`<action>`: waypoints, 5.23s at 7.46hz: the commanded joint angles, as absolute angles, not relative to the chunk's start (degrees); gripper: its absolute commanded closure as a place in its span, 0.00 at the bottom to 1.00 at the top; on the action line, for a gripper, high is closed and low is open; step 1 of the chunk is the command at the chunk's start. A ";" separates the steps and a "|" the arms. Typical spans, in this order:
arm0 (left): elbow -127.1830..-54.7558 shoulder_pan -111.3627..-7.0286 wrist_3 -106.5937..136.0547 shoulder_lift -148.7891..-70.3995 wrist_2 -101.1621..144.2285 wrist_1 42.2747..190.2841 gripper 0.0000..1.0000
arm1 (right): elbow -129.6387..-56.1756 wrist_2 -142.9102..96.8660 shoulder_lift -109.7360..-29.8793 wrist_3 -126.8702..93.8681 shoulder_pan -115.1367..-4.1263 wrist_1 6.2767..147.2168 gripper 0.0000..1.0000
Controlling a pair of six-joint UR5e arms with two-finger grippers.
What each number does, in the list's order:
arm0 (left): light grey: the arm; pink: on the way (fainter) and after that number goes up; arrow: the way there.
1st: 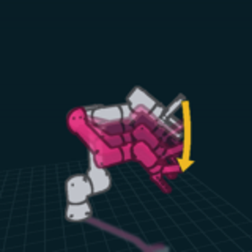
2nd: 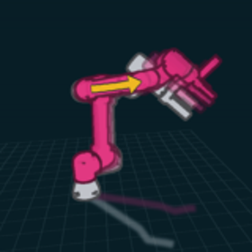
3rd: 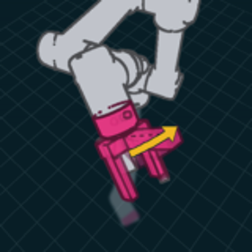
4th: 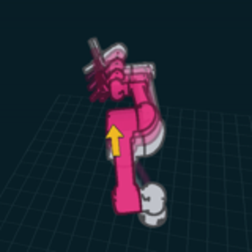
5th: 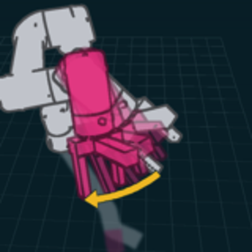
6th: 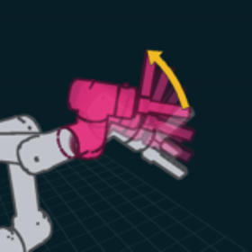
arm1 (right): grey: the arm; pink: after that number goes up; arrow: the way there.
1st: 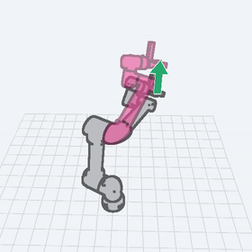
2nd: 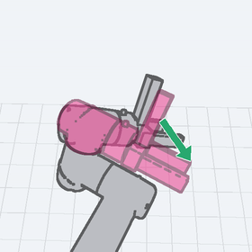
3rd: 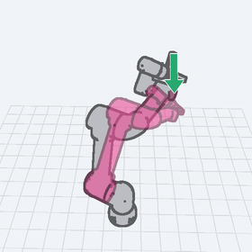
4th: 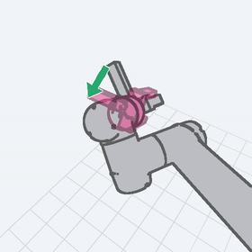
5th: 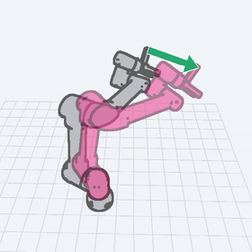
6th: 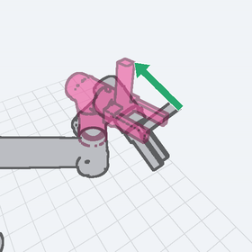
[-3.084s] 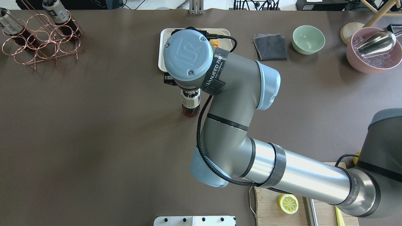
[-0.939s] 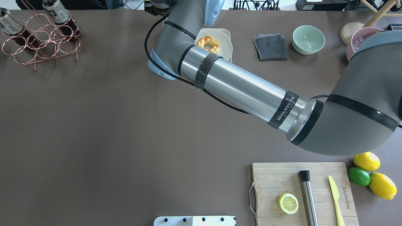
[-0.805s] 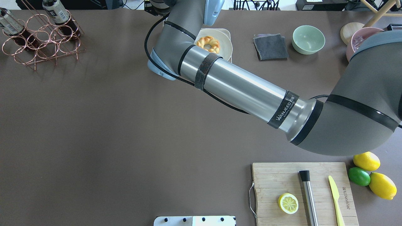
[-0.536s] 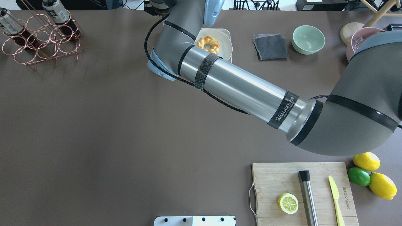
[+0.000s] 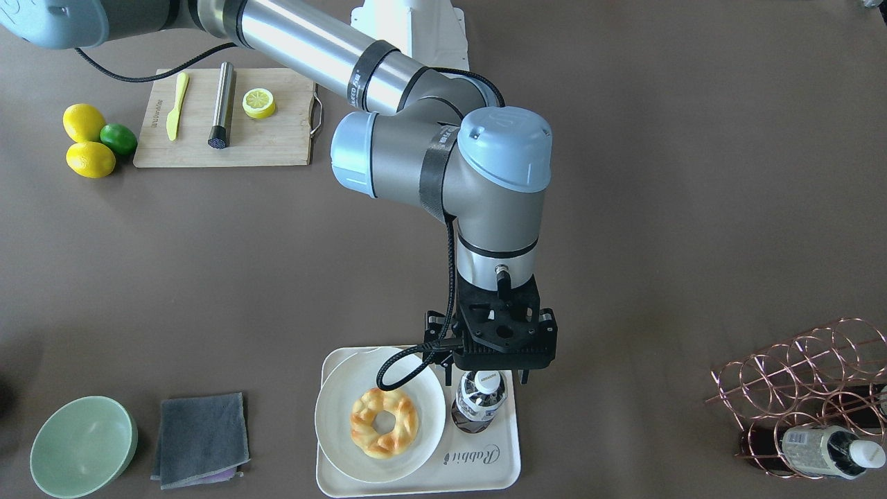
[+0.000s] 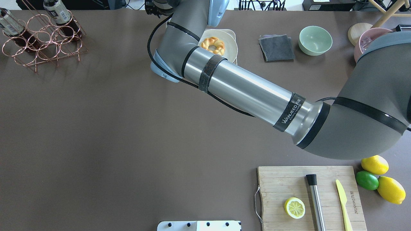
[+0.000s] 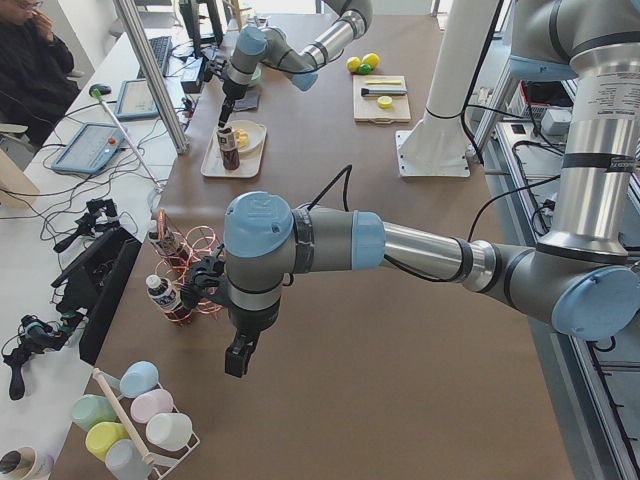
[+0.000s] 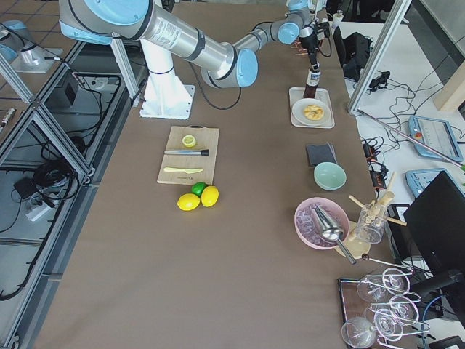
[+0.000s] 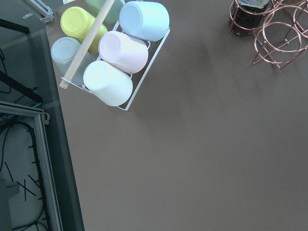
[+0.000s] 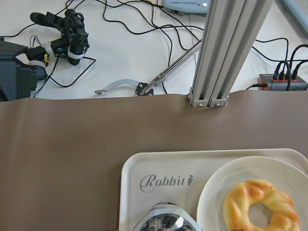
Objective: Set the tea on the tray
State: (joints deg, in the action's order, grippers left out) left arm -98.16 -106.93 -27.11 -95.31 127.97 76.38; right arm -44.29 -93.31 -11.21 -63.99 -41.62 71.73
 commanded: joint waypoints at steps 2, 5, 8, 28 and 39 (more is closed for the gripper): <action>-98.17 -107.40 -27.25 -95.19 128.06 76.38 0.03 | -56.18 -97.45 -11.69 -63.55 -42.53 81.40 0.01; -98.35 -108.45 -27.51 -95.10 128.14 76.38 0.03 | -77.62 -102.38 -20.61 -62.41 -43.24 93.74 0.00; -98.35 -109.95 -27.51 -94.83 128.23 76.29 0.03 | -99.18 -108.50 -35.30 -49.73 -46.91 110.51 0.00; -94.04 -98.74 -7.57 -89.03 133.33 90.59 0.02 | -96.53 -129.97 -93.61 10.90 -94.31 104.59 0.00; -93.17 -95.45 -7.65 -90.88 132.63 93.87 0.02 | -92.55 -131.66 -91.41 5.54 -94.22 99.76 0.00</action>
